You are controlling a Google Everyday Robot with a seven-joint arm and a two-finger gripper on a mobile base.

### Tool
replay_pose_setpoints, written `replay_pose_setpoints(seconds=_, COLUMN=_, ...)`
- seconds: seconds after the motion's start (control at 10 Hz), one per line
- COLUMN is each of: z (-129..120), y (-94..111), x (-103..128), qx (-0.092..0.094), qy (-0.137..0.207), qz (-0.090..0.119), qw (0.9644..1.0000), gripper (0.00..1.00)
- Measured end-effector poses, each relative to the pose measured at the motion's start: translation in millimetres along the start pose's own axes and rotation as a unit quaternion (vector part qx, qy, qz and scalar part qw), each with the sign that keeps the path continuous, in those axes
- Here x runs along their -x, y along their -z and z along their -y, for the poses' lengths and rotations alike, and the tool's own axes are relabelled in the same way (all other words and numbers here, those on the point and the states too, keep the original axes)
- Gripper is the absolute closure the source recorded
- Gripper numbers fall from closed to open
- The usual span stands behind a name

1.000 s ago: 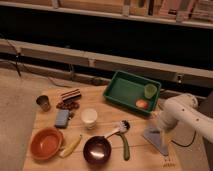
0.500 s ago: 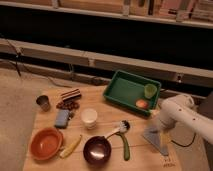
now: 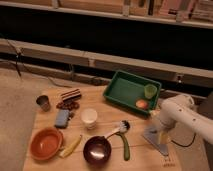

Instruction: Place towel in paper cup

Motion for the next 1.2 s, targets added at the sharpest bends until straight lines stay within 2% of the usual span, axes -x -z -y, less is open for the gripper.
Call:
replay_pose_setpoints(seconds=0.3, z=-13, y=36, x=8, qx=-0.025, qy=0.016, qz=0.000, qw=0.9995, gripper=0.20)
replay_pose_setpoints(seconds=0.5, z=-14, y=42, x=13, qx=-0.035, qy=0.028, qz=0.001, qw=0.9990, gripper=0.20)
replay_pose_setpoints(seconds=0.8, z=-17, y=42, x=15, qx=-0.035, qy=0.037, qz=0.002, qw=0.9987, gripper=0.20)
replay_pose_setpoints(seconds=1.2, z=-41, y=49, x=33, qx=-0.015, qy=0.050, qz=0.006, qw=0.9986, gripper=0.20)
